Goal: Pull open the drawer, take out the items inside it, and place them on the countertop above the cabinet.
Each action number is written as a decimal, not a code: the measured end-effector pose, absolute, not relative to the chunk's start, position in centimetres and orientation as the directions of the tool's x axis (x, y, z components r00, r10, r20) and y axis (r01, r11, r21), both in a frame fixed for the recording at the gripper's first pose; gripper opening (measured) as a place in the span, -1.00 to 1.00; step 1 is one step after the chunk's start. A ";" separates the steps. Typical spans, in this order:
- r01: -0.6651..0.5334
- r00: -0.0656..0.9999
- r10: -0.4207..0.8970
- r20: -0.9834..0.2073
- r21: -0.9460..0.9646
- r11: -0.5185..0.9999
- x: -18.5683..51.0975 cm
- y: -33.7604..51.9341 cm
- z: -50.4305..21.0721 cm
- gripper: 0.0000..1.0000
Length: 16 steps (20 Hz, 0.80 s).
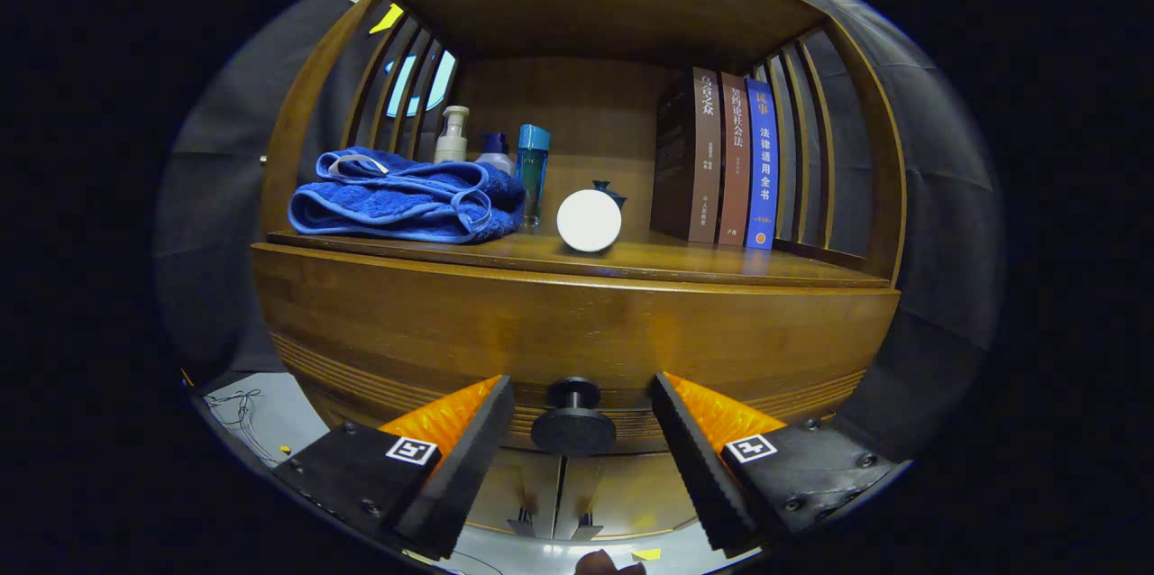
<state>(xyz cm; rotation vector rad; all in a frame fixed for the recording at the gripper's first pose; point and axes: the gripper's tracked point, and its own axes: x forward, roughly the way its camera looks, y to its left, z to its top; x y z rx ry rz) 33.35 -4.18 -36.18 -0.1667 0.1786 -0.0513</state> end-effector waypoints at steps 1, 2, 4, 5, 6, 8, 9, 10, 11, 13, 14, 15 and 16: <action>0.042 0.985 -0.070 -0.159 -0.173 0.984 33.5 -4.0 -36.3 1.00; 0.042 0.985 -0.071 -0.156 -0.180 0.983 33.4 -3.9 -36.1 1.00; 0.043 0.986 -0.070 -0.152 -0.177 0.983 33.3 -3.9 -36.1 1.00; 0.041 0.985 -0.069 -0.157 -0.172 0.984 33.3 -3.9 -36.1 1.00; 0.041 0.985 -0.068 -0.157 -0.170 0.985 33.3 -4.0 -36.0 1.00; 0.039 0.985 -0.065 -0.161 -0.154 0.987 33.2 -4.1 -35.7 0.99; 0.044 0.986 -0.067 -0.154 -0.150 0.988 33.0 -4.1 -35.1 0.99; 0.046 0.987 -0.067 -0.147 -0.148 0.988 32.8 -4.2 -34.3 1.00; 0.041 0.988 -0.062 -0.140 -0.149 0.988 32.3 -3.9 -33.6 1.00; 0.030 0.991 -0.052 -0.125 -0.169 0.985 31.0 -3.6 -31.3 0.99; 0.030 0.992 -0.050 -0.114 -0.174 0.984 30.1 -3.5 -29.9 0.99; 0.026 0.993 -0.044 -0.106 -0.165 0.986 29.2 -3.3 -28.5 0.99; 0.023 0.995 -0.037 -0.096 -0.146 0.989 28.2 -3.0 -26.8 0.99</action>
